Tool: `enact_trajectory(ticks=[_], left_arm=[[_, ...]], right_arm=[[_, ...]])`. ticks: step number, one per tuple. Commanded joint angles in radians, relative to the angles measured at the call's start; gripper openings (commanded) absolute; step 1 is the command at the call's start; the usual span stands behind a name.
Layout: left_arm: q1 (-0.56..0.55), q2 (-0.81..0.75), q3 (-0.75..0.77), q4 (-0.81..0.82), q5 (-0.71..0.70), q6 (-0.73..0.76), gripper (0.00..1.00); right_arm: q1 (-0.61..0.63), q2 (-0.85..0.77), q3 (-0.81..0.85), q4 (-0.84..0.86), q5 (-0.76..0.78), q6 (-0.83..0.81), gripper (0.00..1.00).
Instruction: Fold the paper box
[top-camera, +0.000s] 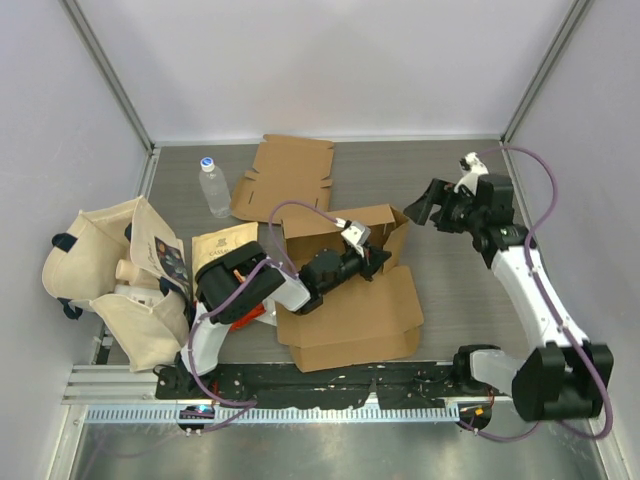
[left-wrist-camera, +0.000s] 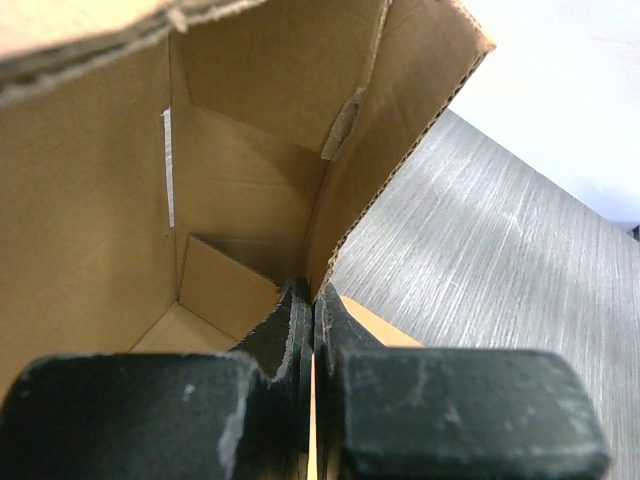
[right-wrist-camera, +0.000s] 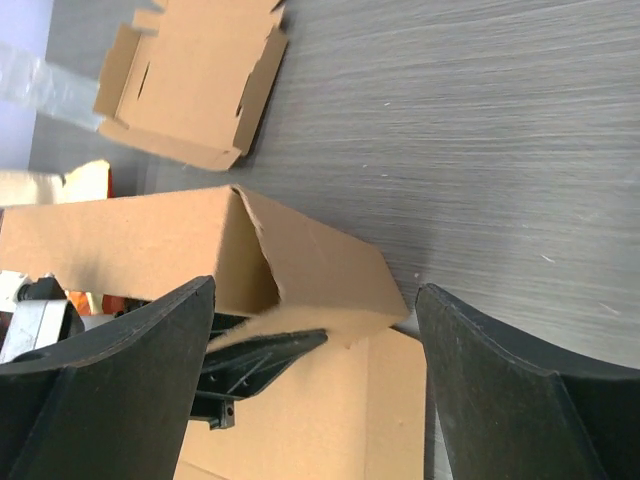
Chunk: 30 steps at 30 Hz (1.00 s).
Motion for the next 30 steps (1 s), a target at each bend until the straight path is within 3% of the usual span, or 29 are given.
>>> enact_trajectory(ticks=[1,7,11,18,21,25,30], left_arm=[[-0.003,-0.038,-0.024,0.023,0.067,0.010,0.00],[-0.003,-0.042,-0.018,-0.010,0.072,0.052,0.00],[-0.003,-0.044,-0.025,-0.018,0.070,0.074,0.00],[-0.004,-0.050,-0.058,-0.008,0.047,0.088,0.00],[-0.006,-0.051,-0.067,-0.001,0.036,0.086,0.00],[-0.010,-0.067,-0.088,0.009,0.009,0.100,0.00],[-0.027,-0.076,-0.098,0.006,-0.048,0.123,0.00]], right_arm=[[0.085,0.140,0.195,-0.131,-0.092,-0.204,0.87],[0.128,0.093,0.172,-0.147,-0.041,-0.232,0.88],[0.133,0.134,0.161,-0.084,-0.151,-0.155,0.88],[0.162,0.142,0.149,-0.098,-0.055,-0.117,0.84],[0.162,0.152,0.144,-0.090,-0.062,-0.106,0.75],[0.166,0.162,0.128,-0.078,-0.087,-0.065,0.52],[0.171,0.148,0.065,-0.059,-0.053,-0.057,0.39]])
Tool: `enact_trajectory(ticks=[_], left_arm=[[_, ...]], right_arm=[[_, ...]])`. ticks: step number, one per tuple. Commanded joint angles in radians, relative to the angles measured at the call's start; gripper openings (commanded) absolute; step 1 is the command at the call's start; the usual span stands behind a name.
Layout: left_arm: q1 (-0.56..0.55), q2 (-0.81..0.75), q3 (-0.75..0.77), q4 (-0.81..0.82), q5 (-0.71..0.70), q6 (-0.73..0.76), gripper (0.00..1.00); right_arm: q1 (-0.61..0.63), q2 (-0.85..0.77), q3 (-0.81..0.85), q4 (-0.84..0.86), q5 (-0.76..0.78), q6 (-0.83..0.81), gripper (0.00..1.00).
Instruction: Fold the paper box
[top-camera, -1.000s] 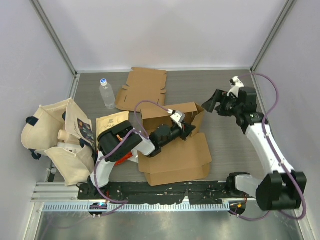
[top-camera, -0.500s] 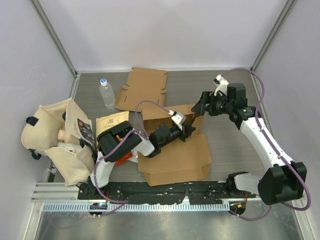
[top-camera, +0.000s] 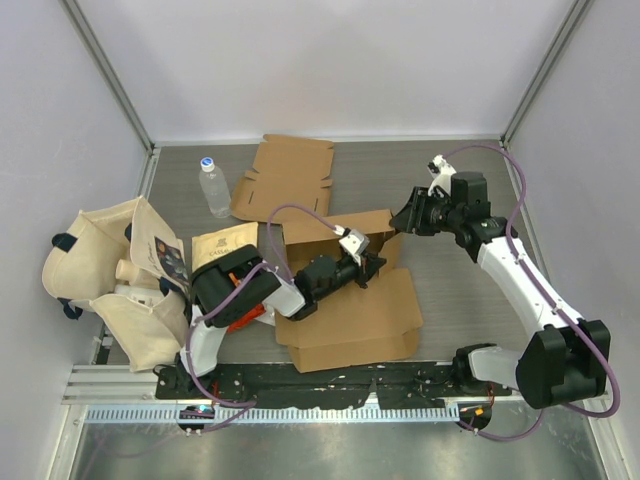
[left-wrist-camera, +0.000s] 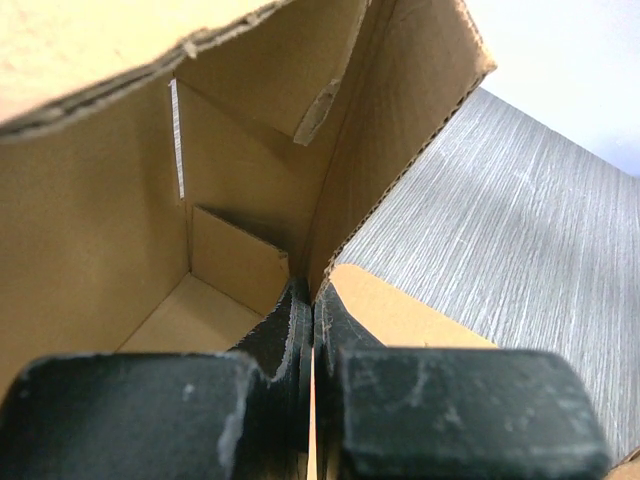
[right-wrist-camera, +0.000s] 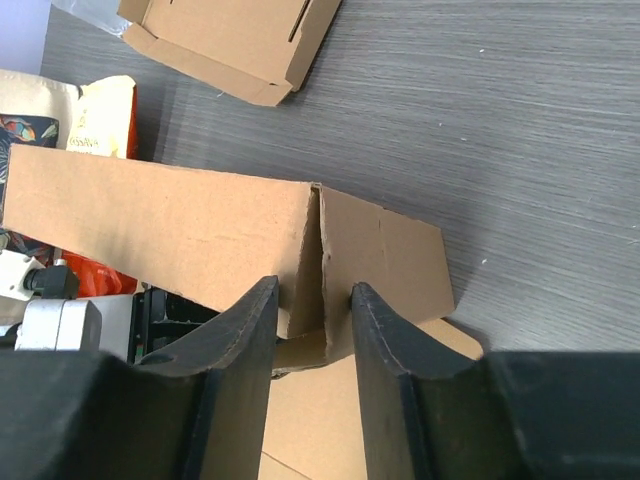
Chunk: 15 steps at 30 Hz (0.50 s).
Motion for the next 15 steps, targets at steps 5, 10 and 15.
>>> enact_trajectory(ticks=[5,10,15], left_arm=[[-0.053,-0.074,-0.035,-0.036,-0.230,0.066,0.00],[-0.067,-0.091,0.012,-0.177,-0.520,0.056,0.00],[-0.067,-0.086,0.034,-0.173,-0.489,0.118,0.00]], right_arm=[[0.013,-0.045,-0.079,0.037,0.053,0.025,0.21],[0.013,-0.043,-0.093,0.074,0.019,0.043,0.18],[0.012,-0.098,-0.140,0.157,0.014,0.032,0.45]])
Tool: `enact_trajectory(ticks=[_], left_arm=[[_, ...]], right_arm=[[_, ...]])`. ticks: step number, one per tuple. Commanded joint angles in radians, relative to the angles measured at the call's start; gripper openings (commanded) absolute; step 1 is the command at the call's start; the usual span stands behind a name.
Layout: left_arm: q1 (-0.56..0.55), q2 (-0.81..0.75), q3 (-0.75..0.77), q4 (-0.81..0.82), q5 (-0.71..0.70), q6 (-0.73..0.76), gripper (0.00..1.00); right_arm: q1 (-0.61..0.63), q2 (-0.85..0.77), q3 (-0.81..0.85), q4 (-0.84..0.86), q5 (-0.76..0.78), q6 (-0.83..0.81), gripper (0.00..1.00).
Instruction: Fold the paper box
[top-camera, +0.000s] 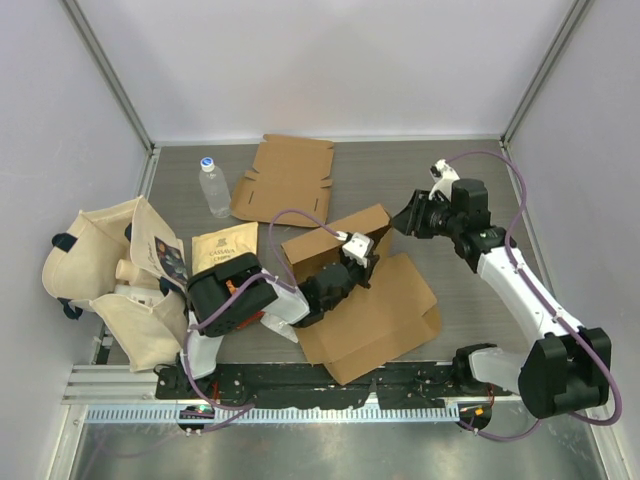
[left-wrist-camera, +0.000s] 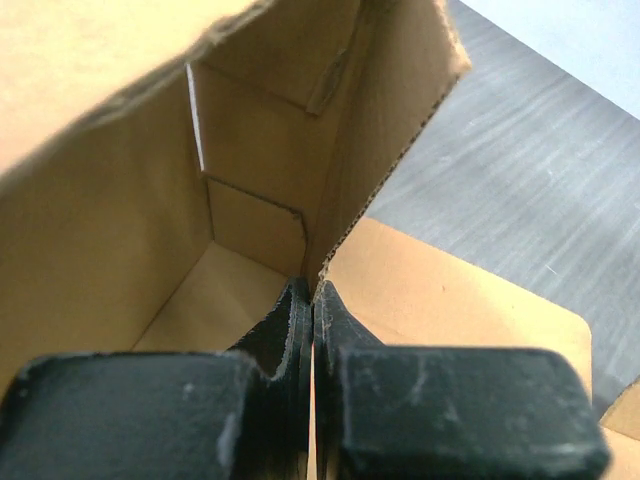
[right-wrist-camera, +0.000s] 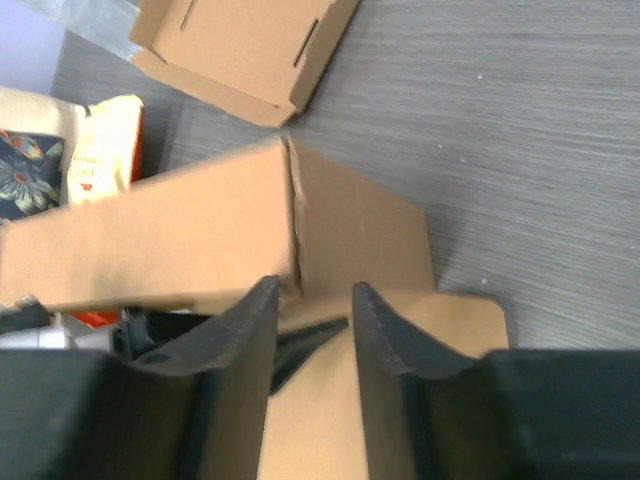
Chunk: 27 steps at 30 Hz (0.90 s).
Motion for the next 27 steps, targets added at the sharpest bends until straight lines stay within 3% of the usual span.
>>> enact_trajectory(ticks=[1,3,6,12,18,27], left_arm=[[0.018,-0.033,0.025,-0.039,-0.121,0.073,0.00],[0.020,-0.039,0.011,-0.028,-0.096,0.085,0.00],[0.023,-0.039,-0.004,-0.020,-0.052,0.088,0.00],[0.031,-0.051,-0.037,0.026,0.045,0.087,0.00],[0.052,-0.066,-0.053,0.044,0.094,0.081,0.00],[0.064,-0.099,-0.083,0.018,0.172,0.081,0.00]], right_arm=[[0.006,-0.077,-0.069,0.079,0.003,-0.011,0.56],[-0.006,-0.174,-0.145,0.163,0.049,0.011,0.76],[-0.011,-0.284,-0.288,0.362,0.101,0.041,0.83],[-0.011,-0.288,-0.461,0.590,0.057,-0.031,0.81],[-0.011,-0.127,-0.481,0.748,-0.078,-0.081,0.80],[-0.008,0.100,-0.527,1.129,-0.230,-0.083,0.79]])
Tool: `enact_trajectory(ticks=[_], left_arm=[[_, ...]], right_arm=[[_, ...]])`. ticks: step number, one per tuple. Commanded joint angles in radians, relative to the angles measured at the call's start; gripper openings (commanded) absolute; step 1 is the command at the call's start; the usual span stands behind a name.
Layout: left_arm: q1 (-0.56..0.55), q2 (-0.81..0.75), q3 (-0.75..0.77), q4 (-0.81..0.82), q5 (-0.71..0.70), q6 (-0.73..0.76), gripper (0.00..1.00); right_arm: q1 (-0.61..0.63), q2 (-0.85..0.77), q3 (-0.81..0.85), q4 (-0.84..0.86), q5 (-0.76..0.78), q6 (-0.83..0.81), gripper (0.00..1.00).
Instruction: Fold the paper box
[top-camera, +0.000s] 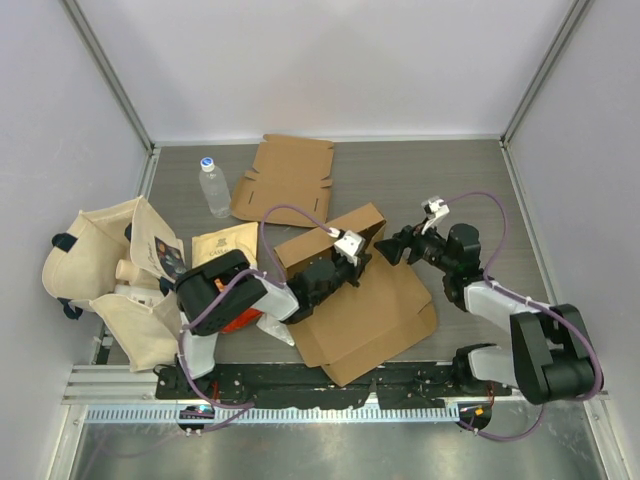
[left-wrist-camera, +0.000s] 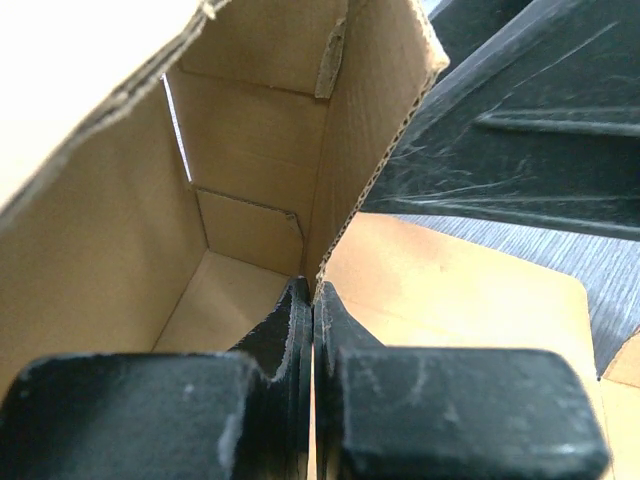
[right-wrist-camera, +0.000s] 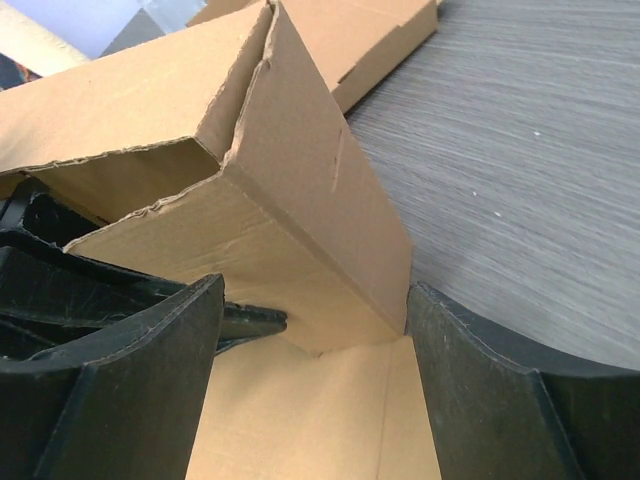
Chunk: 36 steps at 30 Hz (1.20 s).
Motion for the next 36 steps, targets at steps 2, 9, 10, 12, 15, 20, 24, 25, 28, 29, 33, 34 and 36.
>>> enact_trajectory(ticks=[2,9,10,12,15,20,24,25,28,29,33,34,36], left_arm=[[0.005,-0.069,-0.018,-0.031,0.073,0.015,0.05],[0.004,-0.244,-0.041,-0.225,0.170,-0.088,0.45],[0.001,-0.273,-0.051,-0.246,0.191,-0.106,0.47],[-0.001,-0.369,-0.061,-0.344,0.246,-0.126,0.48],[-0.016,-0.527,-0.053,-0.559,0.333,-0.139,0.56],[-0.018,-0.760,0.042,-1.015,0.270,-0.114,0.56],[0.091,-0.866,0.197,-1.265,0.069,-0.125,0.62],[0.120,-0.864,0.215,-1.271,0.073,-0.126,0.64],[0.253,-0.780,0.310,-1.268,0.087,-0.158,0.67],[0.284,-0.746,0.338,-1.266,0.143,-0.169,0.68],[0.370,-0.504,0.561,-1.331,0.210,-0.146,0.66],[0.376,-0.430,0.591,-1.346,0.210,-0.113,0.66],[0.414,-0.364,0.651,-1.342,0.383,-0.097,0.67]], right_arm=[[0.002,0.110,-0.035,0.425,-0.117,0.020,0.79],[0.016,0.222,-0.002,0.474,-0.157,0.011,0.73],[0.017,0.222,-0.005,0.474,-0.152,0.004,0.73],[0.020,0.222,-0.010,0.476,-0.151,0.000,0.73],[0.029,0.228,-0.006,0.474,-0.142,-0.010,0.73],[0.049,0.263,0.011,0.471,-0.105,-0.026,0.70],[0.085,0.272,0.008,0.448,-0.053,-0.073,0.68],[0.091,0.275,0.011,0.451,-0.048,-0.081,0.67],[0.108,0.279,0.019,0.444,-0.039,-0.099,0.66],[0.109,0.277,0.016,0.442,-0.034,-0.105,0.66],[0.117,0.265,0.004,0.444,0.035,-0.130,0.68],[0.120,0.268,0.005,0.445,0.038,-0.133,0.70],[0.125,0.274,0.008,0.447,0.045,-0.142,0.72]])
